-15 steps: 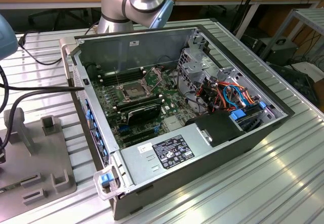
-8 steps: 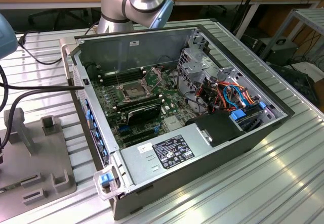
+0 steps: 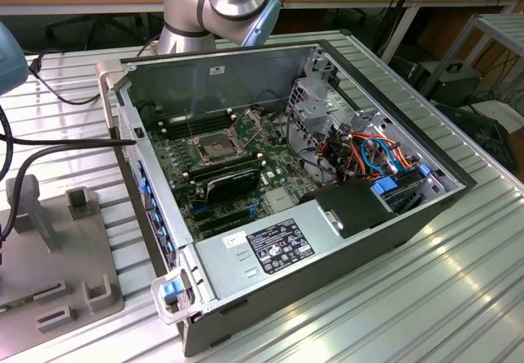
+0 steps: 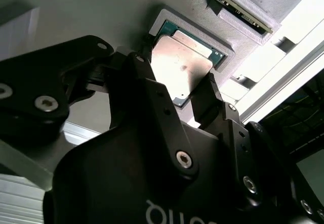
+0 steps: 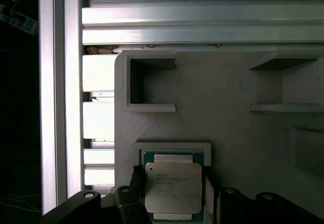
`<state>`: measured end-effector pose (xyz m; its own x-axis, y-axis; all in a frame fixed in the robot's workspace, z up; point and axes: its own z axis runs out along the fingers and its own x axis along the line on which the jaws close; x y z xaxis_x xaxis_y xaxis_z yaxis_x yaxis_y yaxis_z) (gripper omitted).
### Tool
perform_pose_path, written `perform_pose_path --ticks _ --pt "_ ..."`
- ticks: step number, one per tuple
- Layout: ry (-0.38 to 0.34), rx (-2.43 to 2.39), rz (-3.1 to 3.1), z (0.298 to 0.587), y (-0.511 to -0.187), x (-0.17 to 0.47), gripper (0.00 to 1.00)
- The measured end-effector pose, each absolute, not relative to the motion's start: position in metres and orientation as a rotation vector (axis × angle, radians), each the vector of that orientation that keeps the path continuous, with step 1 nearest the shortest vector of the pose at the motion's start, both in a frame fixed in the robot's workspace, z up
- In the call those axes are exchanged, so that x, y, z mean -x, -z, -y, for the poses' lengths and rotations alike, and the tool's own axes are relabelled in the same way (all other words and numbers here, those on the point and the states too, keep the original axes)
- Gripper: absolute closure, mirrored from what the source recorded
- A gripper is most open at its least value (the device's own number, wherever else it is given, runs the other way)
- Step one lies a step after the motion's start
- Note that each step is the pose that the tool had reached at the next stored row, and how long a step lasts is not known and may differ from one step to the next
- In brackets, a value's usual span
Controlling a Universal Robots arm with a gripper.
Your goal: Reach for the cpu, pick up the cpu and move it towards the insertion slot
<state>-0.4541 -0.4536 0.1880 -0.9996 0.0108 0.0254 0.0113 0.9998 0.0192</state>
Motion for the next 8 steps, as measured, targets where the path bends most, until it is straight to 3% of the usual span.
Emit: perform_pose_path --ticks 8 --pt "0.030 0.017 3.116 0.454 -0.199 0.454 0.45"
